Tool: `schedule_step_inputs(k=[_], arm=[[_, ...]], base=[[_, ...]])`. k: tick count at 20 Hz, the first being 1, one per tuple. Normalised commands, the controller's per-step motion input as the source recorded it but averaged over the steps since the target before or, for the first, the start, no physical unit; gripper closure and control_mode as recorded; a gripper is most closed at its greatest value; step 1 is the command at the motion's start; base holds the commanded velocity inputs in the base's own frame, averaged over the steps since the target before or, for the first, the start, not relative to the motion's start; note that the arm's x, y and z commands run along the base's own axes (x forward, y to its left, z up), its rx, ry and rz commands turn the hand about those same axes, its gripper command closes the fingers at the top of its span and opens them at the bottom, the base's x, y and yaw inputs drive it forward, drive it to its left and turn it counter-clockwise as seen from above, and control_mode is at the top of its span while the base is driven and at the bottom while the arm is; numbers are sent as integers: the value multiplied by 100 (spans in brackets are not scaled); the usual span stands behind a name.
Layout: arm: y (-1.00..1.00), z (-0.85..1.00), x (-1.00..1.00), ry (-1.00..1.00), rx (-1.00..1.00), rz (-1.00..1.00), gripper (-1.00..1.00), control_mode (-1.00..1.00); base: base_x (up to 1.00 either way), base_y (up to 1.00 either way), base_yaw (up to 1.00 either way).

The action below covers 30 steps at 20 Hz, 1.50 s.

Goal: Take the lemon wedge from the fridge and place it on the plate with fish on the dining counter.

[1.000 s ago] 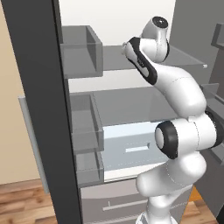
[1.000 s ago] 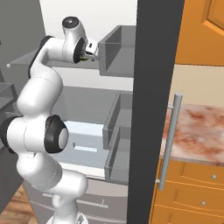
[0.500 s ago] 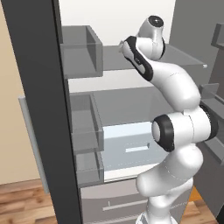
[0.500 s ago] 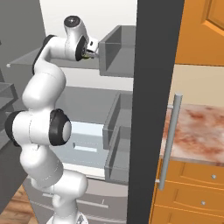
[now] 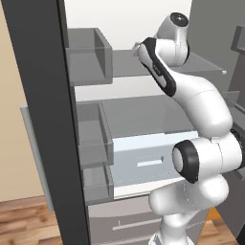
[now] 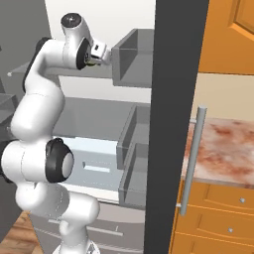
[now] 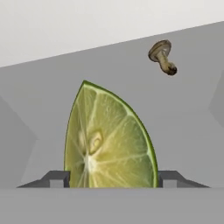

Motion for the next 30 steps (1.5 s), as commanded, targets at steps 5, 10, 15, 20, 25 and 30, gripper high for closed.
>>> schedule_step_inputs(k=[5,10,15,20,25,30], arm=[[21,13,-100,-9,1,0,100,-100],[4,13,-100,1,4,0,100,-100],[0,-20,-100,4,2,0,100,-100],[0,-91,-100,3,0,0,100,-100],[0,-30,-83,-23,-7,0,100,-100],[0,0,-9,-10,-2,0,100,-100]], base=[[0,0,0],[0,0,0],[0,0,0],[0,0,0],[0,0,0],[0,0,0]])
